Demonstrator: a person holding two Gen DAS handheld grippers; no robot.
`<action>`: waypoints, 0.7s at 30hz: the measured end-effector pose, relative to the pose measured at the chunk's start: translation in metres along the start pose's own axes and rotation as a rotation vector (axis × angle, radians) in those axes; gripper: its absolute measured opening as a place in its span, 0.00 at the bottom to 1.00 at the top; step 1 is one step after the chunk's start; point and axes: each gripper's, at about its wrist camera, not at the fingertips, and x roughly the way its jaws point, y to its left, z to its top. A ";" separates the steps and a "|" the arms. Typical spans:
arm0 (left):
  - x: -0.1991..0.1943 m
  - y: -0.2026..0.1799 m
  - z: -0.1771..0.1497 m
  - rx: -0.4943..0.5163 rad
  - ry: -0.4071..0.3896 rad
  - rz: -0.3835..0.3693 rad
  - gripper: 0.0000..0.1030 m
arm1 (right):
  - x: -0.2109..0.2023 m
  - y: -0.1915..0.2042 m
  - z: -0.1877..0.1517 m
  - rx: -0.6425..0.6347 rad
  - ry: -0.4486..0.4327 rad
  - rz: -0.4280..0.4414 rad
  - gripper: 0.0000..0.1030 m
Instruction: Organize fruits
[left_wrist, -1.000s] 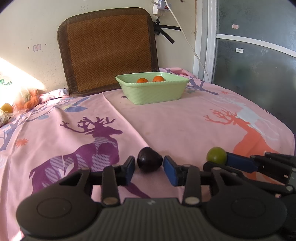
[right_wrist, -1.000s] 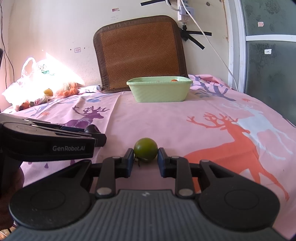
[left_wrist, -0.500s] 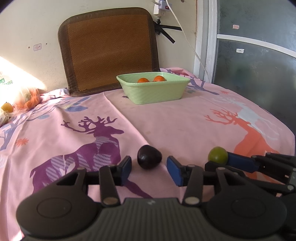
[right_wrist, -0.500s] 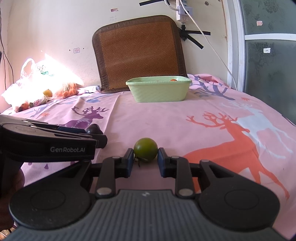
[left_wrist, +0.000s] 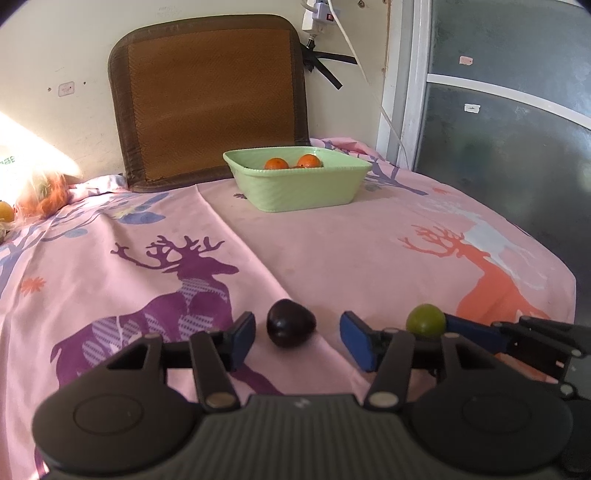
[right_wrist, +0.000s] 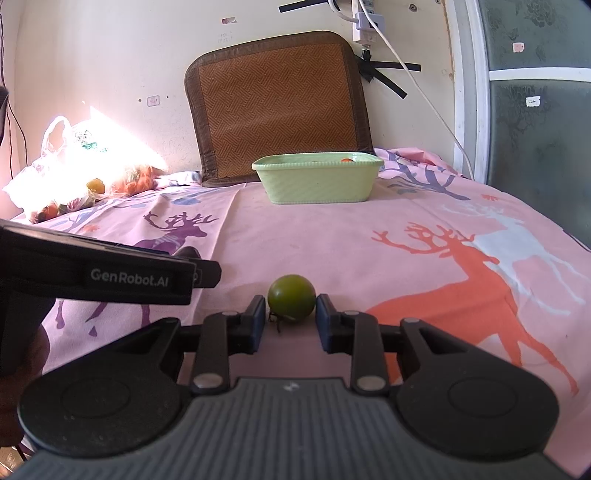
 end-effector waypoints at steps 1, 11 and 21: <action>0.001 0.000 0.000 0.001 0.003 0.001 0.50 | 0.000 0.000 0.000 0.000 0.000 0.000 0.32; 0.000 0.001 -0.004 -0.013 -0.003 0.006 0.49 | 0.000 0.000 0.000 0.002 -0.004 0.006 0.39; 0.000 -0.001 -0.004 -0.001 -0.005 0.018 0.44 | 0.002 0.001 0.000 0.001 -0.007 -0.003 0.39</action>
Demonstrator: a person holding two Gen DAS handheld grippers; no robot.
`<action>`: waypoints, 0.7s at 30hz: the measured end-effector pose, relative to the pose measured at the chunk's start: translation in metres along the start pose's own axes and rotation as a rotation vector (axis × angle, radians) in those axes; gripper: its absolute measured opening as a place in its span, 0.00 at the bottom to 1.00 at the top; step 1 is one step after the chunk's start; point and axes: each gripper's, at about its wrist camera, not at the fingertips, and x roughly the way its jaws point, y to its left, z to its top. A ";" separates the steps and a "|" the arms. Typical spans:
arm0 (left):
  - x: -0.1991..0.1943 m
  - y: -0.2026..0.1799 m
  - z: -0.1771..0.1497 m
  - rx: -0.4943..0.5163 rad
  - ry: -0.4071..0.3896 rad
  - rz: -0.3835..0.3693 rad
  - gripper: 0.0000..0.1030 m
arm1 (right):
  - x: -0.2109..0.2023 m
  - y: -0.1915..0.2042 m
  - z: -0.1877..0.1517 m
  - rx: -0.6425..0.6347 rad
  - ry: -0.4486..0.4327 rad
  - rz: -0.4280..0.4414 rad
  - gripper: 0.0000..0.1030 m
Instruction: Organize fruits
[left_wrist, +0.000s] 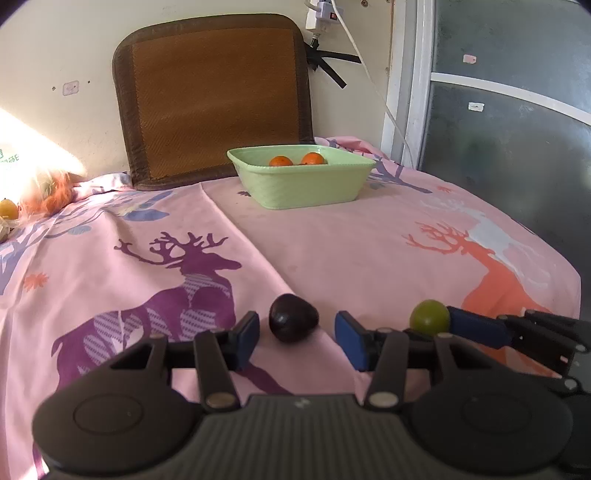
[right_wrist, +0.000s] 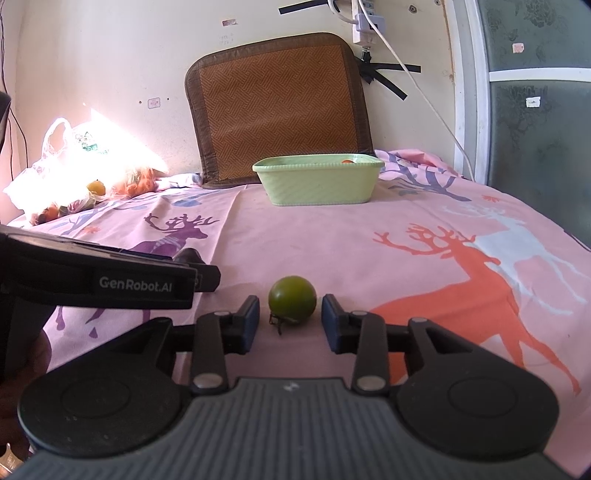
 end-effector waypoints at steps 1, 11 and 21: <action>0.000 0.000 0.000 -0.001 0.000 -0.001 0.44 | 0.000 0.000 0.000 0.001 -0.001 -0.001 0.39; 0.000 0.000 0.000 0.002 0.000 -0.013 0.44 | 0.000 0.000 0.000 0.001 -0.001 0.000 0.40; 0.000 0.002 0.000 -0.003 -0.001 -0.018 0.43 | 0.001 0.001 0.000 0.000 -0.002 -0.001 0.41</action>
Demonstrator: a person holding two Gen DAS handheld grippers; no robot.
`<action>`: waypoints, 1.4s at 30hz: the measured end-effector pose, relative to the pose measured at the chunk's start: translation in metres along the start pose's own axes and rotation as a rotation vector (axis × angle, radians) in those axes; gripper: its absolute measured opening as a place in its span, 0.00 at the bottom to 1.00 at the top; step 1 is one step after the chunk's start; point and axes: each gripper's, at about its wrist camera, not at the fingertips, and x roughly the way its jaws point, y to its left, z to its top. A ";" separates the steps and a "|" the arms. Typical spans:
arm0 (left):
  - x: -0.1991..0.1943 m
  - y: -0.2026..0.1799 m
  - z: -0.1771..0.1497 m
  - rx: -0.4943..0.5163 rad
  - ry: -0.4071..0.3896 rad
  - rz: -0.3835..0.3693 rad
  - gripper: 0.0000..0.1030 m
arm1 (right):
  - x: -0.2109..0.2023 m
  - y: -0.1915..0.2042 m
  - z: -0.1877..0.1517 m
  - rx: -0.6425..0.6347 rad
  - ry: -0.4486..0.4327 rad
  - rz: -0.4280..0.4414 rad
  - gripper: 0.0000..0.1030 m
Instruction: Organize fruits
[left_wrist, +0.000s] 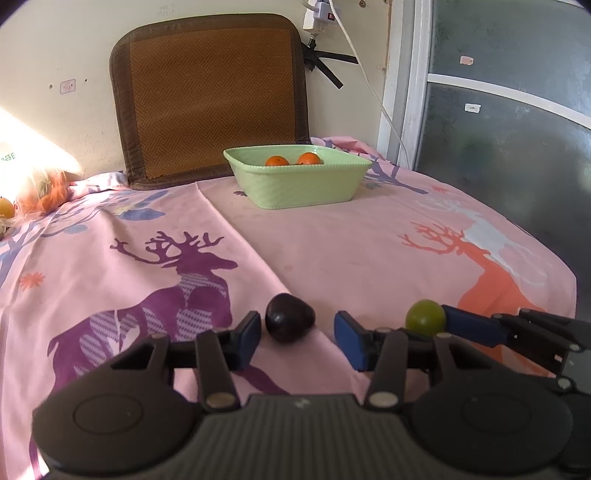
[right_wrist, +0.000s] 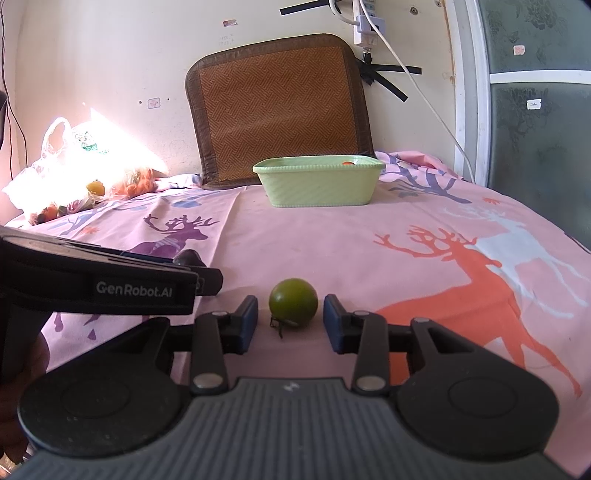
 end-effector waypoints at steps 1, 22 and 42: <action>0.000 0.000 0.000 0.000 0.000 0.000 0.43 | 0.000 0.000 0.000 0.000 0.000 0.001 0.41; -0.001 -0.002 0.000 0.016 0.001 0.009 0.43 | 0.000 0.001 0.000 -0.002 -0.001 0.001 0.41; 0.000 0.004 0.007 -0.015 0.012 0.001 0.29 | 0.003 0.004 0.003 -0.034 0.000 -0.008 0.30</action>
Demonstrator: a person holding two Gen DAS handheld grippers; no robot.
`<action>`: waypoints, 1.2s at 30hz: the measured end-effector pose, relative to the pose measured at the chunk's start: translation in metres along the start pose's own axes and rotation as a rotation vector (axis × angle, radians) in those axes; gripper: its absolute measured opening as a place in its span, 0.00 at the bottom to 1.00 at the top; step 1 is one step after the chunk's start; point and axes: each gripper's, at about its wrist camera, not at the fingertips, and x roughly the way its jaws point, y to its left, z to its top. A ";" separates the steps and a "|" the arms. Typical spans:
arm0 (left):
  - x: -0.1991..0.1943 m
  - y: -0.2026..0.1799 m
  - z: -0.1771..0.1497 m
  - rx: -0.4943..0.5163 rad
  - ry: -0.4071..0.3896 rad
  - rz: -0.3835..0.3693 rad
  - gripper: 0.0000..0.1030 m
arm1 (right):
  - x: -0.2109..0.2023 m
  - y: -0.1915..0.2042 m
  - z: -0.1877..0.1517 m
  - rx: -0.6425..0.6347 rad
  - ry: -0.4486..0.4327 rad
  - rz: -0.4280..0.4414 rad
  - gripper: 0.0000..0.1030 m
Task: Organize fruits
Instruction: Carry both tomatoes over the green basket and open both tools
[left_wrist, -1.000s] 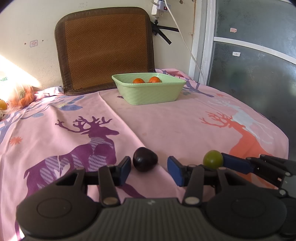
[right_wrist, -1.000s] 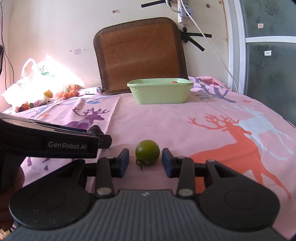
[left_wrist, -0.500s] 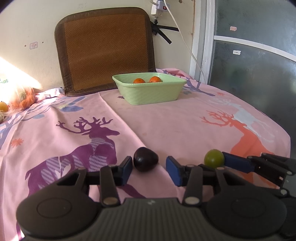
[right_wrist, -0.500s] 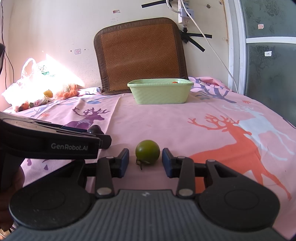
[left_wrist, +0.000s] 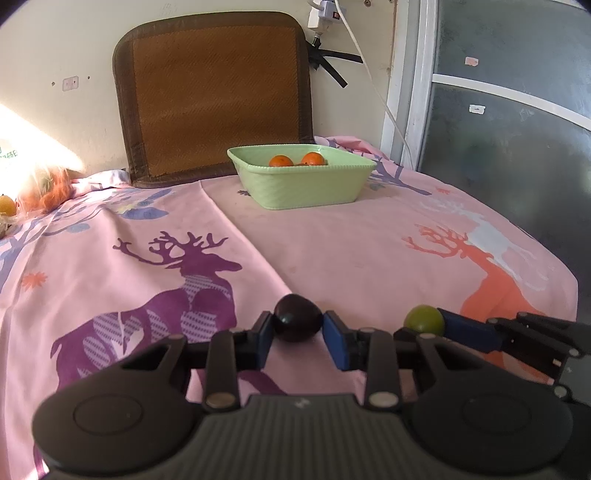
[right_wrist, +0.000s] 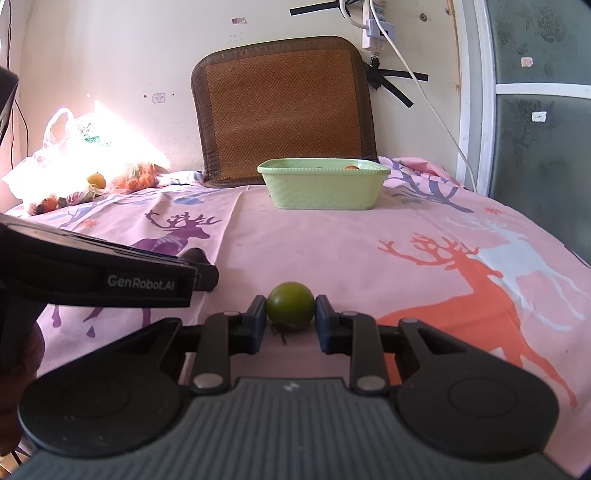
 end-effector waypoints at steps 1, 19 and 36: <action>0.000 0.001 0.001 -0.005 -0.001 -0.001 0.29 | 0.000 0.000 0.001 0.000 0.000 -0.002 0.30; 0.025 0.033 0.097 -0.055 -0.048 -0.125 0.29 | 0.041 -0.032 0.069 0.027 -0.079 0.011 0.30; 0.156 0.052 0.172 -0.090 0.057 -0.048 0.30 | 0.164 -0.066 0.122 0.069 -0.041 0.020 0.31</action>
